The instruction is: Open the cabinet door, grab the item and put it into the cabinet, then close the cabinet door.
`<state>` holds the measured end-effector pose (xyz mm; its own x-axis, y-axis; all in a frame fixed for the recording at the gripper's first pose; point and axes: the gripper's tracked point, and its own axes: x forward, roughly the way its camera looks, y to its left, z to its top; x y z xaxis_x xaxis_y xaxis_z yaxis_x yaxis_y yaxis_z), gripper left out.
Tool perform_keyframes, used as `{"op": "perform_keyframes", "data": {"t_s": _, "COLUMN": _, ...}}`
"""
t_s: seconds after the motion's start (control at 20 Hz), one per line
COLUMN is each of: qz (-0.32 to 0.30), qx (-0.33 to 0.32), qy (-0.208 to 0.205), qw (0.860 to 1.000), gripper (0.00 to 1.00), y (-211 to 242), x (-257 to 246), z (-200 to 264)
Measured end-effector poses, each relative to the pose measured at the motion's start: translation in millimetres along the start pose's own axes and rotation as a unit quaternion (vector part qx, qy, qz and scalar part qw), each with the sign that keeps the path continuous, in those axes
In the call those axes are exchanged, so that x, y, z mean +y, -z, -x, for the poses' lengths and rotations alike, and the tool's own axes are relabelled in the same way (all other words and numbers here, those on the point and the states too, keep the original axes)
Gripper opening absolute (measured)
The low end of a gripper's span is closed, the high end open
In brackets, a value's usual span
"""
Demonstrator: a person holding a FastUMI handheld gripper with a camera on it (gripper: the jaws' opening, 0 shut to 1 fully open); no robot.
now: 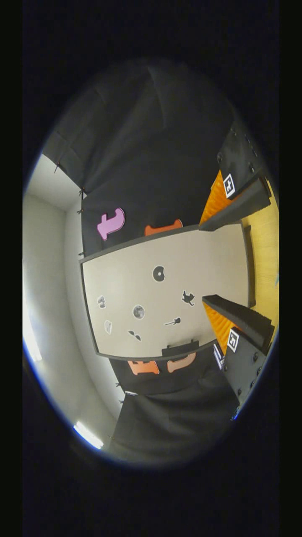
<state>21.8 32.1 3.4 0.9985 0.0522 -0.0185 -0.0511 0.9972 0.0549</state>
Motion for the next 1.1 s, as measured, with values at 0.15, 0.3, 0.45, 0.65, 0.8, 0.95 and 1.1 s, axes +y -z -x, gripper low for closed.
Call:
{"op": "perform_keyframes", "data": {"t_s": 0.15, "qz": -0.004, "qx": 0.005, "qy": -0.032, "qw": 0.999, "gripper": 0.97, "y": -6, "x": 33, "z": -25}}
{"op": "perform_keyframes", "data": {"t_s": 0.3, "qz": 0.002, "qx": 0.01, "qy": -0.068, "qw": 0.998, "gripper": 0.97, "y": -5, "x": 74, "z": -58}}
{"op": "perform_keyframes", "data": {"t_s": 0.45, "qz": 0.007, "qx": 0.042, "qy": -0.107, "qw": 0.993, "gripper": 0.97, "y": 10, "x": 117, "z": -93}}
{"op": "perform_keyframes", "data": {"t_s": 0.65, "qz": 0.014, "qx": 0.074, "qy": -0.139, "qw": 0.987, "gripper": 0.98, "y": 35, "x": 169, "z": -131}}
{"op": "perform_keyframes", "data": {"t_s": 0.8, "qz": 0.022, "qx": 0.083, "qy": -0.138, "qw": 0.987, "gripper": 0.98, "y": 50, "x": 188, "z": -153}}
{"op": "perform_keyframes", "data": {"t_s": 0.95, "qz": 0.032, "qx": 0.09, "qy": -0.123, "qw": 0.988, "gripper": 0.98, "y": 61, "x": 199, "z": -173}}
{"op": "perform_keyframes", "data": {"t_s": 1.1, "qz": 0.046, "qx": 0.081, "qy": -0.109, "qw": 0.99, "gripper": 0.98, "y": 63, "x": 206, "z": -188}}
